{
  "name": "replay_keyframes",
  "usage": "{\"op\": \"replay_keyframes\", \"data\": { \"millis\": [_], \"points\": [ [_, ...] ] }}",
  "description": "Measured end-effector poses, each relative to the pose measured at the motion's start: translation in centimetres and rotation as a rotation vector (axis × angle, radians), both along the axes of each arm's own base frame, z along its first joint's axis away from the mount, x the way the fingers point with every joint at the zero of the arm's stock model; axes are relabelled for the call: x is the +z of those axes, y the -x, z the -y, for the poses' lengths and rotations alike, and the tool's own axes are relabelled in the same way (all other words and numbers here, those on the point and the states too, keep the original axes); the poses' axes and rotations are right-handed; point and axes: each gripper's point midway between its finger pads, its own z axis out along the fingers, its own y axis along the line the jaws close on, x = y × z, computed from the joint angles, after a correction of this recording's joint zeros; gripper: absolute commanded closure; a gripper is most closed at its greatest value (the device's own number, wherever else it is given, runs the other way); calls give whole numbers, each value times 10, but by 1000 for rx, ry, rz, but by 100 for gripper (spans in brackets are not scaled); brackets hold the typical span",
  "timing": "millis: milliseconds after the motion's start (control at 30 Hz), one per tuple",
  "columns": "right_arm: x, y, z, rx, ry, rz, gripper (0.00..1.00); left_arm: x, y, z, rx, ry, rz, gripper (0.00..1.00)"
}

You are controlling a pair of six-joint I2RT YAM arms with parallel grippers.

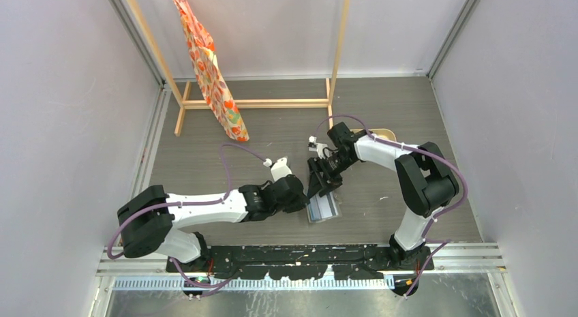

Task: Put the credit cards into the card holder
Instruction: Open the card holder at the center of the board.

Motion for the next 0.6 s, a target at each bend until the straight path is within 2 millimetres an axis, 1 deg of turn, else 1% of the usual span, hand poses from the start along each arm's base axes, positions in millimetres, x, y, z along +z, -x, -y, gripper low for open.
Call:
{"op": "replay_keyframes", "data": {
  "millis": [267,433,600],
  "points": [
    [-4,-5,1,4,45,38,40,-5,2,-2,9,6,-13,100],
    [-7,-8,5,1,63,52,41,-10,4,-8,16,4,-19,100],
    [-6,-12,11,-13,72,61,41,-10,6,-15,32,13,-17,100]
  ]
}}
